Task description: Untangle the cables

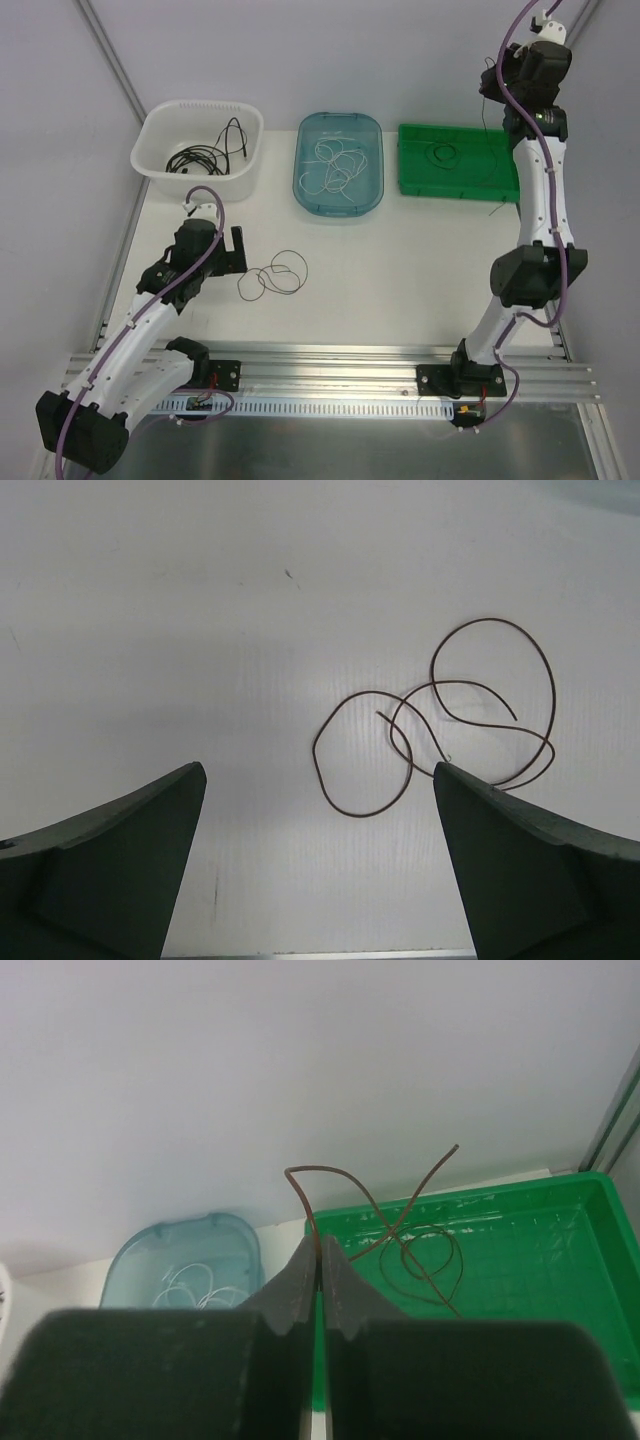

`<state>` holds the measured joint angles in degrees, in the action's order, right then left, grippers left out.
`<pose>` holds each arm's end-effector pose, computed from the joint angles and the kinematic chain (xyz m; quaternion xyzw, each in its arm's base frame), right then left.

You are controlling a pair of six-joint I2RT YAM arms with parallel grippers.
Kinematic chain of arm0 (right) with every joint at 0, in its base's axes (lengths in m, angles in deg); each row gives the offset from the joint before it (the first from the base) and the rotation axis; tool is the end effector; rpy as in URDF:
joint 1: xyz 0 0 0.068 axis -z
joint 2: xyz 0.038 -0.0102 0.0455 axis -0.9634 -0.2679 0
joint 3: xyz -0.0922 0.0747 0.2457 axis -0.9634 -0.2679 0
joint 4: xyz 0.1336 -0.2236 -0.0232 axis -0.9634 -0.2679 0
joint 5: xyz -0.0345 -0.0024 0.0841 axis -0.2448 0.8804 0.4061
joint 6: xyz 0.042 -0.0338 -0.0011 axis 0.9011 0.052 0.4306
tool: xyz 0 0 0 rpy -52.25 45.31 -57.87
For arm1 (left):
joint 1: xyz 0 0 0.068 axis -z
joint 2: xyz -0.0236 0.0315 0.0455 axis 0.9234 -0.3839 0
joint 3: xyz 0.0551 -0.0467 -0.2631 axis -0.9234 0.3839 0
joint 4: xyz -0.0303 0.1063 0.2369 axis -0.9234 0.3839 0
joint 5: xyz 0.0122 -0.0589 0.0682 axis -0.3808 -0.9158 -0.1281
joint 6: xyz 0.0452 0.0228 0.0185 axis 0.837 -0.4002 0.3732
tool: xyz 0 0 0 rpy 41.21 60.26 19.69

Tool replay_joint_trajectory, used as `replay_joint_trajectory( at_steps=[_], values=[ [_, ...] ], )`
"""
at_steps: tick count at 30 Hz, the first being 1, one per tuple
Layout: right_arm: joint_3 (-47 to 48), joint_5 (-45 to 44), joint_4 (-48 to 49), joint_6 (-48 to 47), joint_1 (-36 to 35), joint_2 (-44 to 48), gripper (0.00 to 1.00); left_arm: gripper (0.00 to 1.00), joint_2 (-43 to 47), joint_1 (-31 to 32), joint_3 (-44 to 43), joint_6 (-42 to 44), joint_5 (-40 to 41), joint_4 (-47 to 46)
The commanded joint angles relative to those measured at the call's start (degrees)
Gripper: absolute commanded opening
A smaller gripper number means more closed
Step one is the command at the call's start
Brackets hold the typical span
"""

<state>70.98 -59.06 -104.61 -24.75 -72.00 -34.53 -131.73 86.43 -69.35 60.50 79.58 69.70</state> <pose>0.4047 -0.0156 0.4972 0.0013 0.7201 0.0058 0.6939 0.1705 -0.0511 0.2763 -0.0304 0.8820 -0.0561 0.4668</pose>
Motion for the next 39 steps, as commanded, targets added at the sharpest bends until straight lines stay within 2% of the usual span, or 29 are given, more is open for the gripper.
replay_joint_trajectory(
  at_steps=[1, 14, 22, 27, 30, 34, 37, 39],
  values=[
    [7.06, 3.06, 8.98, 0.94, 2.37, -4.51, 0.01, 0.99, 0.1, -0.72, 0.3, 1.7, 2.73, -3.46],
    [6.12, 3.93, 15.66, 1.9, 5.19, -12.44, 0.02, 0.99, -3.07, -0.81, 0.3, 3.46, 3.96, -3.82],
    [-6.78, 4.55, 16.37, 3.31, 5.19, -17.44, 0.13, 0.99, -3.16, -0.9, 0.65, 3.55, 4.05, -3.82],
    [-8.11, 6.39, 11.27, 4.1, 5.1, -21.06, 0.2, 0.99, -3.16, -0.99, 0.65, 3.72, 4.14, -3.82],
    [-10.31, 7.89, 10.13, 3.05, 5.1, -19.57, 0.39, 0.99, -2.72, -0.99, 0.65, 3.64, 3.88, -3.82],
    [-13.65, 9.12, 7.41, 1.56, 4.57, -14.04, 0.7, 0.99, -1.14, -0.99, 0.83, 3.46, 3.7, -3.82],
    [-17.34, 8.77, 3.63, -2.12, 2.03, -7.01, 0.8, 0.99, 0.26, -0.99, 0.92, 3.2, 4.22, -3.82],
    [-20.93, 7.11, -0.57, -3.45, -1.3, -1.32, 0.82, 0.99, 1.06, -1.16, 1.01, 2.76, 4.75, -3.82]
  ],
)
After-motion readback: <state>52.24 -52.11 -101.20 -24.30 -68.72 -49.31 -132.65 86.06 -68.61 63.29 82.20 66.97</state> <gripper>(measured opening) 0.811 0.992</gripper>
